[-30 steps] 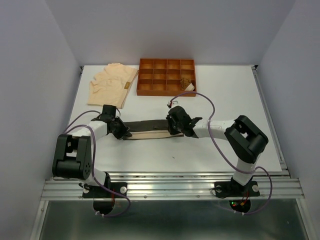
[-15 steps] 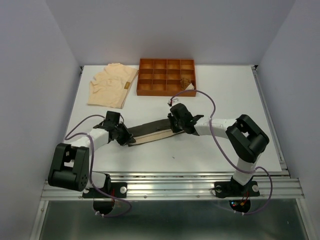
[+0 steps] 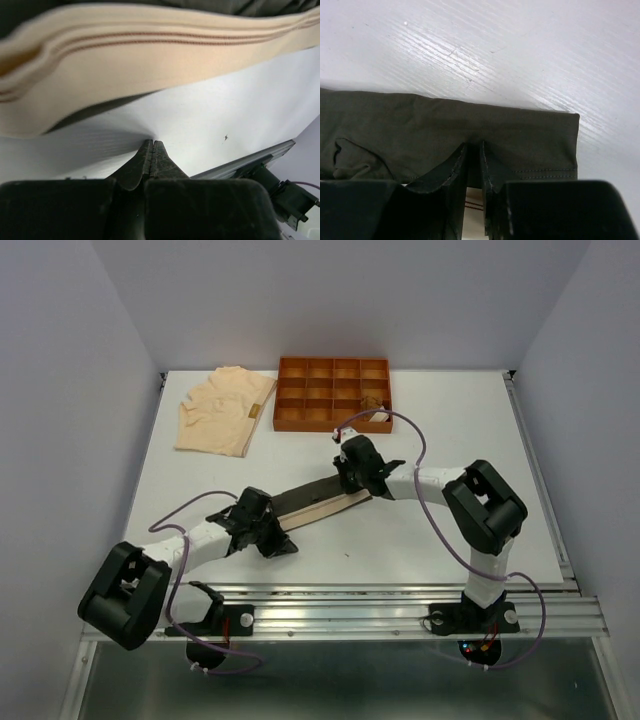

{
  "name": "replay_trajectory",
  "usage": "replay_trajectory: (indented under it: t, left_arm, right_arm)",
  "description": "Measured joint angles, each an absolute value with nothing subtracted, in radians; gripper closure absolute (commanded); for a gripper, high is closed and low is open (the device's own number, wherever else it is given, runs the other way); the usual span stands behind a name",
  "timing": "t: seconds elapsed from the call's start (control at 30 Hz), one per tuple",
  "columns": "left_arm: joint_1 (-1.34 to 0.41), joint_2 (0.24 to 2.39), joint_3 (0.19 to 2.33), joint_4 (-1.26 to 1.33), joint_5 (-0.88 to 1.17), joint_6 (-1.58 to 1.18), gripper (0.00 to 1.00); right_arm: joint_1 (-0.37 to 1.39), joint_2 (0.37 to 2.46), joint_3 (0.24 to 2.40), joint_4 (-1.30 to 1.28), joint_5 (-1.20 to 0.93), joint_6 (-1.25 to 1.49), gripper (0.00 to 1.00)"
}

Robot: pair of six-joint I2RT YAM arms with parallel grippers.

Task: Roll the underwear
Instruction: Fold the underwear

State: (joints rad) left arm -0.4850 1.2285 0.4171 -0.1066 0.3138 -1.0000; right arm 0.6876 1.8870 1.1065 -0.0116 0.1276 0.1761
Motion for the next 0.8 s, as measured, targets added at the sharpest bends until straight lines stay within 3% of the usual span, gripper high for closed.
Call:
replay_trajectory:
  t: [0.2,0.27,0.3,0.37,0.43,0.5,0.53,0.57,0.8]
  left_arm:
    - [-0.585,1.175,0.416,-0.109,0.281,-1.056,0.96]
    - [-0.595,1.135,0.447,-0.15,0.25,-1.055,0.8]
    - [-0.595,1.116,0.476,-0.186,0.221,-1.05,0.64]
    - [-0.598,1.088,0.547,-0.253,0.169,-1.038,0.54]
    - [-0.599,1.057,0.65,-0.316,0.084,-1.027,0.36]
    - [-0.598,1.031,0.716,-0.351,0.016,-1.018,0.29]
    - [-0.59,1.012,0.756,-0.376,-0.037,-1.011,0.25]
    - [-0.583,1.002,0.775,-0.386,-0.065,-1.007,0.25]
    - [-0.416,1.082,0.793,-0.346,-0.055,-0.894,0.27]
  right_arm:
    - [0.688,1.888,1.118,0.008,0.104,0.159,0.68]
    - [0.688,1.879,1.134,0.007,0.104,0.144,0.62]
    - [0.688,1.87,1.141,0.006,0.102,0.133,0.57]
    - [0.688,1.837,1.154,0.004,0.084,0.117,0.49]
    - [0.688,1.781,1.166,0.004,0.04,0.11,0.44]
    - [0.688,1.729,1.166,0.005,0.0,0.119,0.24]
    - [0.688,1.697,1.161,0.007,-0.013,0.136,0.08]
    - [0.688,1.67,1.153,0.009,-0.023,0.15,0.0]
    - [0.688,1.52,0.961,0.02,-0.049,0.308,0.0]
